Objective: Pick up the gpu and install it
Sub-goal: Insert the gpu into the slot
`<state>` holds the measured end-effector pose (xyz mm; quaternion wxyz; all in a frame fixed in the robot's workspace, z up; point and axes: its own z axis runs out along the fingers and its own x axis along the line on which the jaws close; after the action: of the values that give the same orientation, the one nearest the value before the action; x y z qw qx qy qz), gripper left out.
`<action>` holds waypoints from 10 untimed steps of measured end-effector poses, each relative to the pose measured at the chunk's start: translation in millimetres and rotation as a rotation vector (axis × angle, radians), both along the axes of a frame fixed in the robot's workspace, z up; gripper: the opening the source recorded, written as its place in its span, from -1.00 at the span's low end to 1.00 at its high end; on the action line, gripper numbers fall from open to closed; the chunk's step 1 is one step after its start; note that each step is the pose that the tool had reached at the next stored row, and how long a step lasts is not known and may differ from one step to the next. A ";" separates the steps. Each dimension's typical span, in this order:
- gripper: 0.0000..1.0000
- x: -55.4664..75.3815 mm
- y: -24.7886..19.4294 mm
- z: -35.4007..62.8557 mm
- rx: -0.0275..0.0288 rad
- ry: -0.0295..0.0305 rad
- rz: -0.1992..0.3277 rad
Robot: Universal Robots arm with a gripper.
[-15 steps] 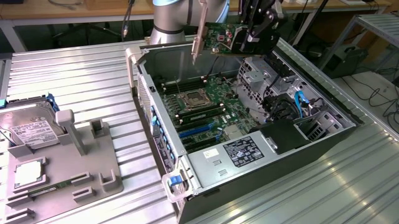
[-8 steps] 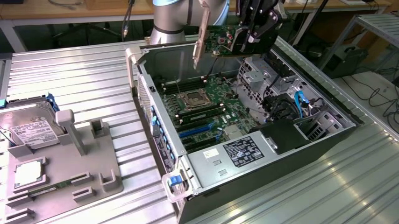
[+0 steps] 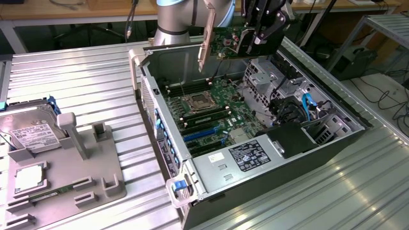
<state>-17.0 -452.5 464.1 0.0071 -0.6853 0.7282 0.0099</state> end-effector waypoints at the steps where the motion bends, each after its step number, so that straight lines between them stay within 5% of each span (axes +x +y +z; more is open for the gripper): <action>1: -0.44 0.0 0.0 -0.2 -0.0001 0.0000 0.000; 10: -0.44 0.0 0.0 -5.2 -0.0003 0.0000 0.004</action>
<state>-17.1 -452.5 459.0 0.0070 -0.6866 0.7269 0.0098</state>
